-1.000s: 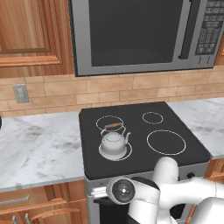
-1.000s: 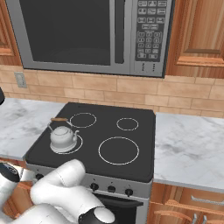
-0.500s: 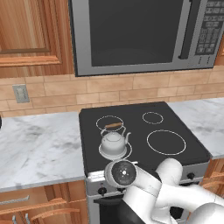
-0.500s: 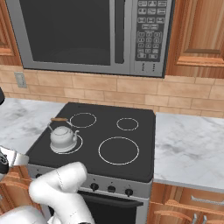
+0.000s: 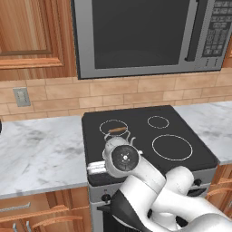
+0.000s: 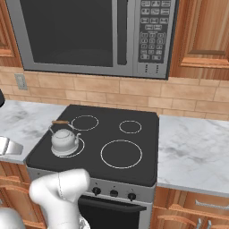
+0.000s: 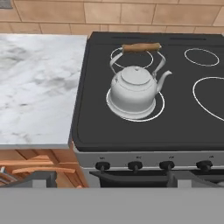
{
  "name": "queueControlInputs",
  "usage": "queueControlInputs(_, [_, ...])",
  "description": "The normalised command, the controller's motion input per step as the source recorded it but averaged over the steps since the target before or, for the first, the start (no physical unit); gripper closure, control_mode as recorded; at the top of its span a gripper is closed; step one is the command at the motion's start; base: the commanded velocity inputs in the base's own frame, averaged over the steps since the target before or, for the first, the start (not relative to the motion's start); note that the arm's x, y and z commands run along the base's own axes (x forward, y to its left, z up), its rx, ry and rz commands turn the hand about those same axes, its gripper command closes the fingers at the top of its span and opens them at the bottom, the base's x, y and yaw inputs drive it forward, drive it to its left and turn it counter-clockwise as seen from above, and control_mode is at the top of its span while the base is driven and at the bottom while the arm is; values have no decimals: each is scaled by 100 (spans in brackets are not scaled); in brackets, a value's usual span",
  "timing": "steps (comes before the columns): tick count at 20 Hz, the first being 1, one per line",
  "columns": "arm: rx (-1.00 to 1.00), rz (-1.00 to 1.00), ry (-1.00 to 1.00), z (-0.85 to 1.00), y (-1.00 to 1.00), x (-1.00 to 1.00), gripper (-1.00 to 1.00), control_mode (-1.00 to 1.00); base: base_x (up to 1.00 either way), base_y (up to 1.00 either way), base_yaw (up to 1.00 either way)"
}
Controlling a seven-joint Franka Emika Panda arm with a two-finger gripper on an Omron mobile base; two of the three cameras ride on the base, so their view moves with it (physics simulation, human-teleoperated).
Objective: The kettle is done boiling. Turn off the stove, then wait for 300 timesteps before moving the kettle to the dining table.
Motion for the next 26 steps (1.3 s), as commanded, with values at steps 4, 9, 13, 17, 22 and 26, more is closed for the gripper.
queueControlInputs(4, [-1,0,0,43,0,0,-100,-100,0,0,0])
queueControlInputs(9, [-5,1,-1,28,-2,0,-100,-100,0,0,0])
queueControlInputs(13, [-6,6,-3,19,-11,0,-100,-100,0,0,0])
queueControlInputs(17, [-3,7,0,21,-22,0,-100,-100,0,0,0])
queueControlInputs(22, [0,9,0,26,-25,0,-100,-100,0,0,0])
queueControlInputs(26, [0,10,0,19,-25,0,-100,-100,0,0,0])
